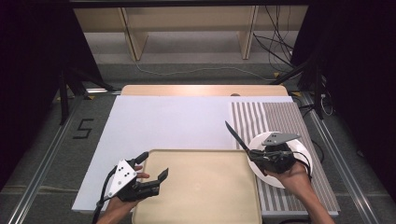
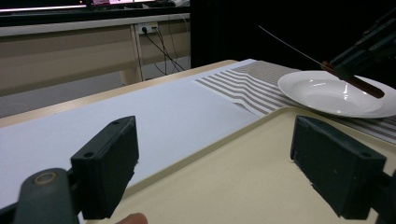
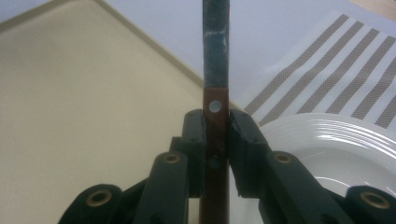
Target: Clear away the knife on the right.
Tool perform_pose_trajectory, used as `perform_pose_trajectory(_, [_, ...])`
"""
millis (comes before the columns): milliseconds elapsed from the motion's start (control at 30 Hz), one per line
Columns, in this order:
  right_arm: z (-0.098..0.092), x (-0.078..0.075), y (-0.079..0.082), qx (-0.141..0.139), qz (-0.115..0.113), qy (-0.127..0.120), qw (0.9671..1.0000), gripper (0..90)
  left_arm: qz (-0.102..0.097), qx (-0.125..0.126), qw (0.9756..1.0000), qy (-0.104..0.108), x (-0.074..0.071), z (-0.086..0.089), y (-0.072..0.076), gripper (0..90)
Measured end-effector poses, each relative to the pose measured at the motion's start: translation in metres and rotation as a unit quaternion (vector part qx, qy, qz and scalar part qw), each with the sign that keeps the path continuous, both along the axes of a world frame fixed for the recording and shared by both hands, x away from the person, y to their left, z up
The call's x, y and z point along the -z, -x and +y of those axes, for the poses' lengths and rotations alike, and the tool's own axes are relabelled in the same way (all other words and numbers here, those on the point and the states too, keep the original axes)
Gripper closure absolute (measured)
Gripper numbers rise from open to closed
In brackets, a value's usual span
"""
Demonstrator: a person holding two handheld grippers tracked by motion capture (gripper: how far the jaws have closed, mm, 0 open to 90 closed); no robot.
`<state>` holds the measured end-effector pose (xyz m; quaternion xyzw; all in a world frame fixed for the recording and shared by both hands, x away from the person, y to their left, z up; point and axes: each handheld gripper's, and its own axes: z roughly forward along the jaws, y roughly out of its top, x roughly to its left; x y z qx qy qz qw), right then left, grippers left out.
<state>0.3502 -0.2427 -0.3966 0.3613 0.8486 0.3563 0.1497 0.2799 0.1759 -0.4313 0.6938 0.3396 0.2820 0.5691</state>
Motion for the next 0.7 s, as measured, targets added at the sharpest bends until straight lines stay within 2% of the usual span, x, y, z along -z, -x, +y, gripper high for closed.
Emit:
perform_pose_trajectory(400, [0.006, 0.005, 0.018, -0.014, 0.017, -0.017, 0.9996, 77.6, 0.0, 0.0, 1.0, -0.002, 0.0, 0.0, 0.0, 15.0])
perform_pose_trajectory(700, [0.018, 0.01, 0.036, -0.039, 0.036, -0.026, 0.9982, 77.6, 0.001, -0.001, 1.0, -0.003, 0.0, 0.0, 0.0, 15.0])
